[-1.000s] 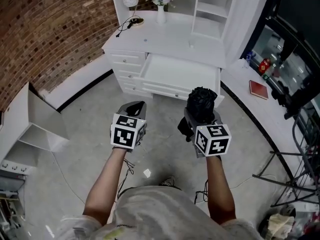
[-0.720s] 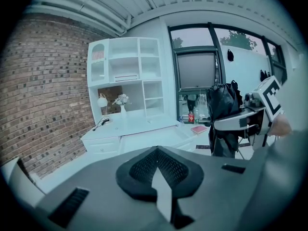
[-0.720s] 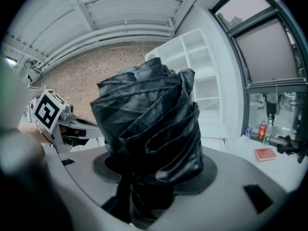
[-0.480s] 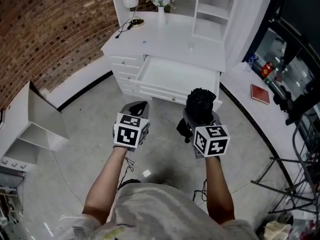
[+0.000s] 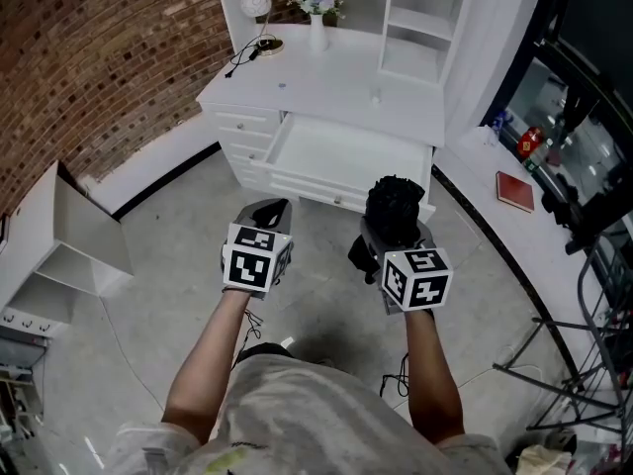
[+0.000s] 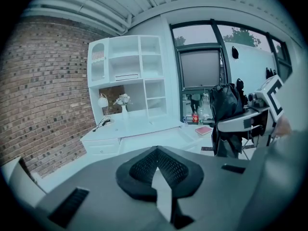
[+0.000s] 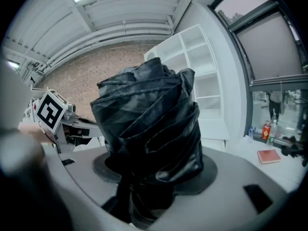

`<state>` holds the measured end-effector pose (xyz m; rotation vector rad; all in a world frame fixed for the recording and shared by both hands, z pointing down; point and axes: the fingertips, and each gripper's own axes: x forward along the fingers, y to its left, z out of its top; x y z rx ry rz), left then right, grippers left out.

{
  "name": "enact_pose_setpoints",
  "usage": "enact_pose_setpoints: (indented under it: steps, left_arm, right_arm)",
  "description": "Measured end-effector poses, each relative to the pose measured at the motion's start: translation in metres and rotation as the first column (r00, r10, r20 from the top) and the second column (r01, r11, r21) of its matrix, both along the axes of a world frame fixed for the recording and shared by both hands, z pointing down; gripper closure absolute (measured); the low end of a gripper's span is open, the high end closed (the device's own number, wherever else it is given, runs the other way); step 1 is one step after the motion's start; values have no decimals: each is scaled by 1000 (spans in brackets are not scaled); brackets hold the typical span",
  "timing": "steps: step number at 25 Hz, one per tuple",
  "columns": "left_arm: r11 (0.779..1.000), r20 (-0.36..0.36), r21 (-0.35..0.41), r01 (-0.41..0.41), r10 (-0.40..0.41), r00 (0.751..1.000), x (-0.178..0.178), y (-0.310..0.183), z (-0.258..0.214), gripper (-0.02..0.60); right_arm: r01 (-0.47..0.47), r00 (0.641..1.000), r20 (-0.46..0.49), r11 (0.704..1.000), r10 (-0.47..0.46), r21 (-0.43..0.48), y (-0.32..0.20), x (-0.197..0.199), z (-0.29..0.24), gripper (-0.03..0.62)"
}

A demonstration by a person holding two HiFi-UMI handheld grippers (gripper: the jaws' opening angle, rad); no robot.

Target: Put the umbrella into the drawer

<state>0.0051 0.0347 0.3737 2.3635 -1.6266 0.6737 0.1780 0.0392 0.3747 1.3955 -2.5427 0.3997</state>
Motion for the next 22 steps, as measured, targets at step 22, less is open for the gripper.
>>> enact_pose_setpoints:
  steps: [22]
  left_arm:
    - [1000,-26,-7,-29,29,999,-17,-71,10,584]
  right_arm:
    - [-15,1000,12,1000,15,-9,-68,-18,8,334]
